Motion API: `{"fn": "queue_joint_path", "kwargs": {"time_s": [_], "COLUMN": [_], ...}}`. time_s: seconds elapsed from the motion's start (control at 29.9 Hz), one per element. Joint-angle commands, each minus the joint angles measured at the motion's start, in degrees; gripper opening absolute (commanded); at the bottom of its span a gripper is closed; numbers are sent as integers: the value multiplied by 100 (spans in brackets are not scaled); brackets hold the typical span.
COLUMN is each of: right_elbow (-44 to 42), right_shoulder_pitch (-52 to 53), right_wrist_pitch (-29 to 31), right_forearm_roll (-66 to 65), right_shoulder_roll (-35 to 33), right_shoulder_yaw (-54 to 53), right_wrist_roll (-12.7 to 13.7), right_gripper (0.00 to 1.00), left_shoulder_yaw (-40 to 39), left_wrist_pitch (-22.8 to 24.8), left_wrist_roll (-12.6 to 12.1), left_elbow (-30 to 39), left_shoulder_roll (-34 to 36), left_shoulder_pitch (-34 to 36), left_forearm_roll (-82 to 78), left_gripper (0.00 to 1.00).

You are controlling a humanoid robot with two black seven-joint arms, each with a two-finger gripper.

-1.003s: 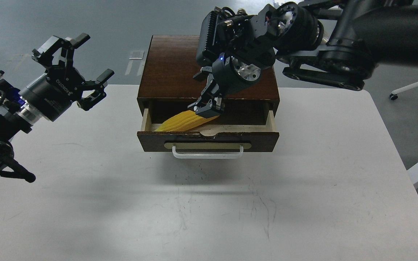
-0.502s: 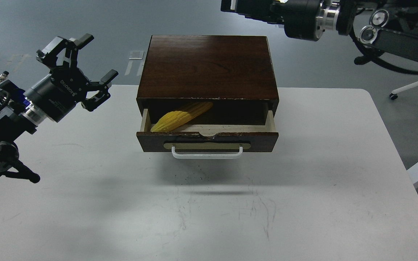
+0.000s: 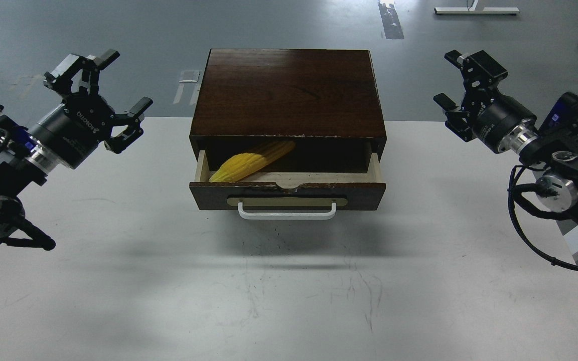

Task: Put corn in drawer with both arms
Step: 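Open the right gripper and raise it away from the drawer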

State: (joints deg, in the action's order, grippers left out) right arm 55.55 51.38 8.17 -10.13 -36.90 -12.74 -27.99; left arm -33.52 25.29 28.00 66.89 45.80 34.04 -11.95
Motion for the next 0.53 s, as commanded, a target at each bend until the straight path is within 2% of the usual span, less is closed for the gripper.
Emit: {"fn": "queue_joint_path", "kwargs": {"time_s": [0.0,0.1,0.2,0.5], "right_elbow": [-18,-97,-194,-185], "right_shoulder_pitch": [-400,-585,-743,-752], "right_wrist_pitch": [1,1,9,80], "right_forearm_roll": [556,802,803,794], "right_shoulder_roll": [130,376,596,605], "right_shoulder_yaw": [-132,-220,-457,-528], "right_wrist_roll": [-1,-1,-1,-1], "right_gripper": [98,99,99,100], "left_shoulder_yaw": [-5,-6,-14,-14], "left_wrist_pitch": [37,271,271,271], "left_wrist_roll": [0,0,0,0], "left_elbow": [-36,-36,-36,-36], "left_shoulder_roll": [-1,-18,-18,-88], "left_shoulder_pitch": [-135,-257,-311,-319], "left_forearm_roll": [34,43,52,52], "left_gripper": [99,99,99,98]}}
